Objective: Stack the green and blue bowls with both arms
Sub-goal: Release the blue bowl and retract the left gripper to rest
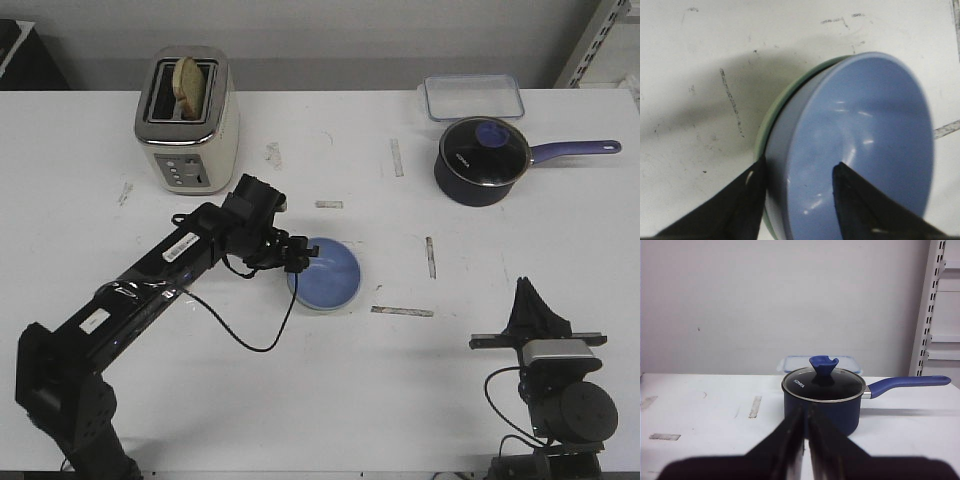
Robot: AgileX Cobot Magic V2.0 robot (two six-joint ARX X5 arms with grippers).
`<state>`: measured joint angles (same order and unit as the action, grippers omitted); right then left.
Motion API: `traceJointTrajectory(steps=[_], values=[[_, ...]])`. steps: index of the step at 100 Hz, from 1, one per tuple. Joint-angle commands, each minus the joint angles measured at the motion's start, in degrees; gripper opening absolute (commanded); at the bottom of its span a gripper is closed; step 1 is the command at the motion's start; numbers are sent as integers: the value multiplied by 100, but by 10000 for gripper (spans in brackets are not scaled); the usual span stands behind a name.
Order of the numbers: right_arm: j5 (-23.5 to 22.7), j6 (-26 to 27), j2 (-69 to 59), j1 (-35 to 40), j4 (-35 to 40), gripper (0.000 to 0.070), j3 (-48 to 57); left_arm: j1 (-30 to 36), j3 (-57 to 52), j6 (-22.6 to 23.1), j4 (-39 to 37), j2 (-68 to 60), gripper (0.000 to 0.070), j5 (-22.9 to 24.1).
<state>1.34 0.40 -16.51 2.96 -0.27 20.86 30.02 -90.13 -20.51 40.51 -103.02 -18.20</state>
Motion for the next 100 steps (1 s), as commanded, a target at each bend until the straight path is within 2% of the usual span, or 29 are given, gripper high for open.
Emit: traceJointTrajectory(steps=[1,23,32,48,75,81,90,96,100], values=[[15,15,7,11,-59,2,24,42,-144,-11,-9,173,295,-28],[15,15,7,11,-59,2,24,37,-140,57,-4,612,295,-28],[15,15,7,11,-59,2,24,28,-136,258,-24,782,295,-26],[15,17,7,11,-59,2,24,-79,212,1104,-509,1200,287,-20],[15,15,7,11,-59,2,24,-361,1939,2426,-2459,2396,271,90],[15,15,7,11,-59,2,24,-444,2378,2514,-2964,2688,220,216],[15,15,7,11,-59,2,24,-533,3064,2524,-3659,3178,89,726],[15,15,7,11,-59,2,24,-575,3445,2524,-4011,3469,32,1069],[15,15,7,11,-59,2,24,-621,3707,2524,-4238,3700,24,1298]])
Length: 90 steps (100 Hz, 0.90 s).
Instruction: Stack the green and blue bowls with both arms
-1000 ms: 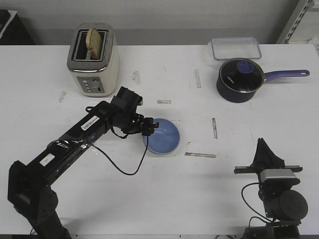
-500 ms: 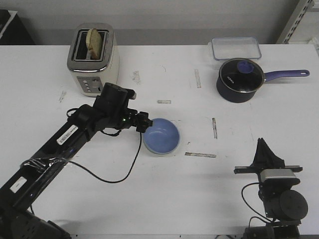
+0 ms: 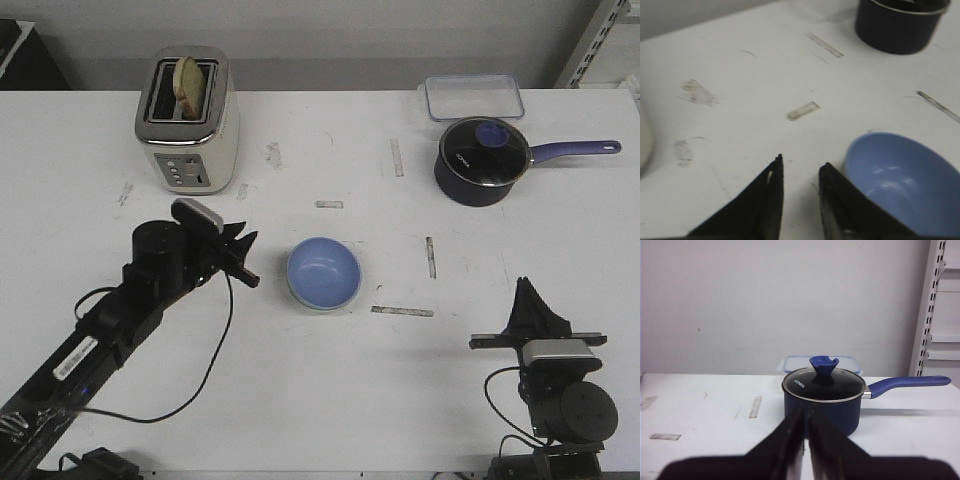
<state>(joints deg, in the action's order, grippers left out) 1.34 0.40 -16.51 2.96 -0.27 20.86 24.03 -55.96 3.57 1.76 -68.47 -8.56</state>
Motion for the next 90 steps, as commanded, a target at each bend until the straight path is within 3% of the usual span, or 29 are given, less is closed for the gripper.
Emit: traceJointTrajectory(steps=[1,11,26,39,55,90], values=[[15,15,7,11,-59,2,24,-35,356,116,-417,299,23,387],[15,15,7,11,-59,2,24,-192,953,111,-879,857,22,748],[15,15,9,11,-59,2,24,-577,1746,-28,-1093,1705,1,780],[15,17,7,11,-59,2,24,-1095,2385,-302,-1084,2441,1,778],[15,15,7,11,-59,2,24,-1587,3038,-306,-1086,3338,1,778],[15,15,7,11,-59,2,24,-1904,3517,-304,-422,4841,1,767]])
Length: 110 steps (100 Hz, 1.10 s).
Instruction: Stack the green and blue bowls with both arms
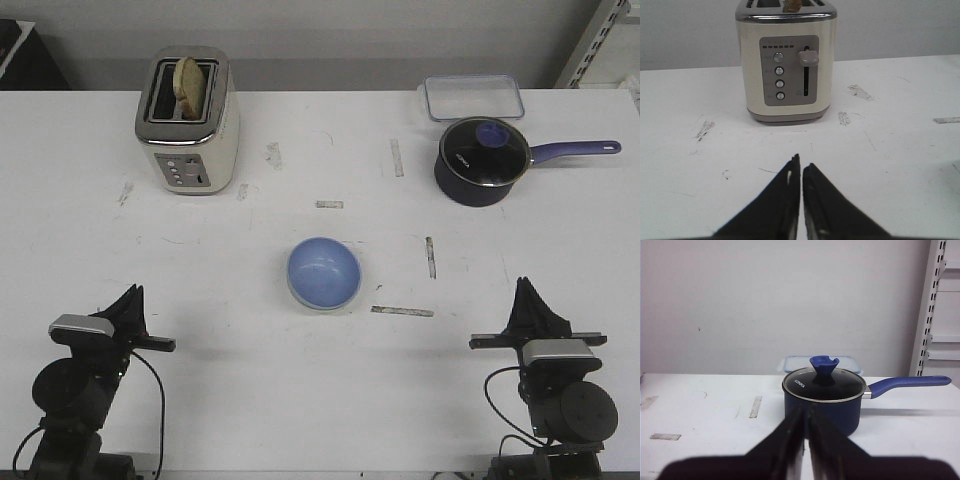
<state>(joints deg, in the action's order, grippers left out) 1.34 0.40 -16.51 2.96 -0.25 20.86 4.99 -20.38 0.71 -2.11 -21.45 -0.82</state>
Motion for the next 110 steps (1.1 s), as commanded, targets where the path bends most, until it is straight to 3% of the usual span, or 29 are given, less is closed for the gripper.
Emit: traceJointTrajectory(steps=[1,56,110], values=[[15,15,7,11,-61,2,24,0,-42,-17,-37,170,1,-7],[15,15,7,11,-61,2,24,-15,26,-4,188,1137,1,140],[15,15,7,11,-61,2,24,-201,1283,-9,184,2094,1,219]])
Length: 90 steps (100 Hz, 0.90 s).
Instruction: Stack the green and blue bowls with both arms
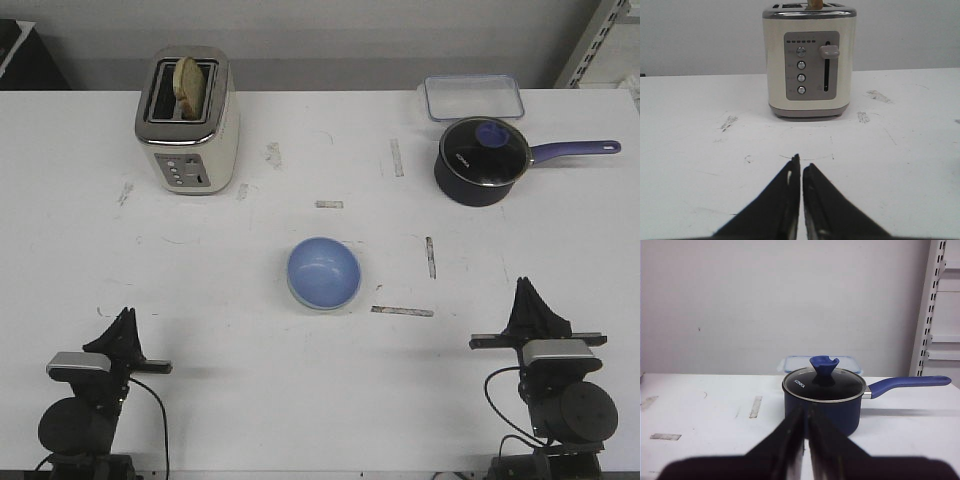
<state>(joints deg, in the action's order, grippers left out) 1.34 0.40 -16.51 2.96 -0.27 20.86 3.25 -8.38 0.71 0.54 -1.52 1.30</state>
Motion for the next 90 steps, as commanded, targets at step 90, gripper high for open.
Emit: traceJointTrajectory(steps=[90], values=[[15,15,7,11,-59,2,24,-76,769,-13,-874,133,1,2]])
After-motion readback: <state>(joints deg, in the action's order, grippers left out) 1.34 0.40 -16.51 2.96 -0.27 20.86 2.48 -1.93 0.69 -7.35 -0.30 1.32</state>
